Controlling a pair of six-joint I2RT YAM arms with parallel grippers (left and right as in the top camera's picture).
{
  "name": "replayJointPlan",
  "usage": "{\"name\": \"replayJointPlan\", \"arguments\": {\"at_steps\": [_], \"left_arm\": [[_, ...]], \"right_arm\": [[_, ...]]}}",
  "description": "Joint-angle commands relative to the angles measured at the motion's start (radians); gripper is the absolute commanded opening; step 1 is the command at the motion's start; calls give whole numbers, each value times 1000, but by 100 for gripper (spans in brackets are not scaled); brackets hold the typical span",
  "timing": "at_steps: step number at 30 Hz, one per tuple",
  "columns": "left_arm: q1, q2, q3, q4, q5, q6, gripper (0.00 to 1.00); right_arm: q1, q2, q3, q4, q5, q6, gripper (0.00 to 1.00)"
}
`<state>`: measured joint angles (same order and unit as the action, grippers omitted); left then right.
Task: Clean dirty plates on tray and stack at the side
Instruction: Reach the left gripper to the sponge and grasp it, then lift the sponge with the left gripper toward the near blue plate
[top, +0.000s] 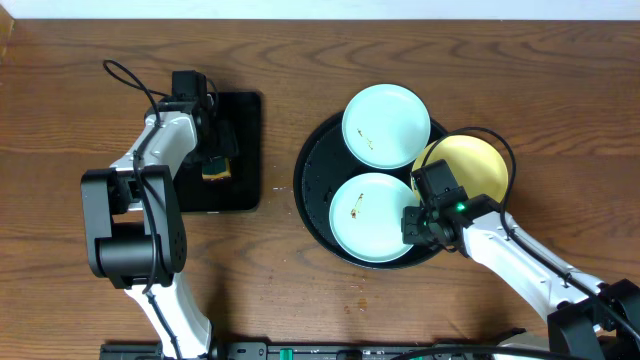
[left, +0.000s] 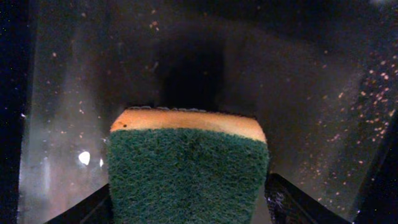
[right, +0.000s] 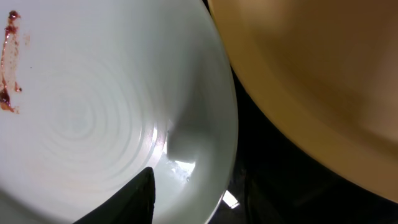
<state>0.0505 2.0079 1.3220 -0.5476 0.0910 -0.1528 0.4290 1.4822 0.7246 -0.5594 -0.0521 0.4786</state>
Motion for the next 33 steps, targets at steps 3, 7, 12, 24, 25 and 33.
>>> {"name": "replayJointPlan", "arguments": {"at_steps": [3,7,12,24,25,33], "left_arm": [[-2,12,-39,5,3,6,67],[-2,12,-80,34,3,6,67],[-2,12,-99,80,3,6,47],[-2,-211,-78,107,3,6,7],[-2,-248,-78,107,3,6,8],[-3,-475,-78,85,5,6,8]], "right_arm": [[11,10,-21,12,10,15,45],[11,10,-21,19,11,15,39],[11,11,-29,30,10,15,27],[11,10,-46,68,10,14,1],[11,10,-46,69,10,14,1],[11,11,-46,79,10,14,39]]}}
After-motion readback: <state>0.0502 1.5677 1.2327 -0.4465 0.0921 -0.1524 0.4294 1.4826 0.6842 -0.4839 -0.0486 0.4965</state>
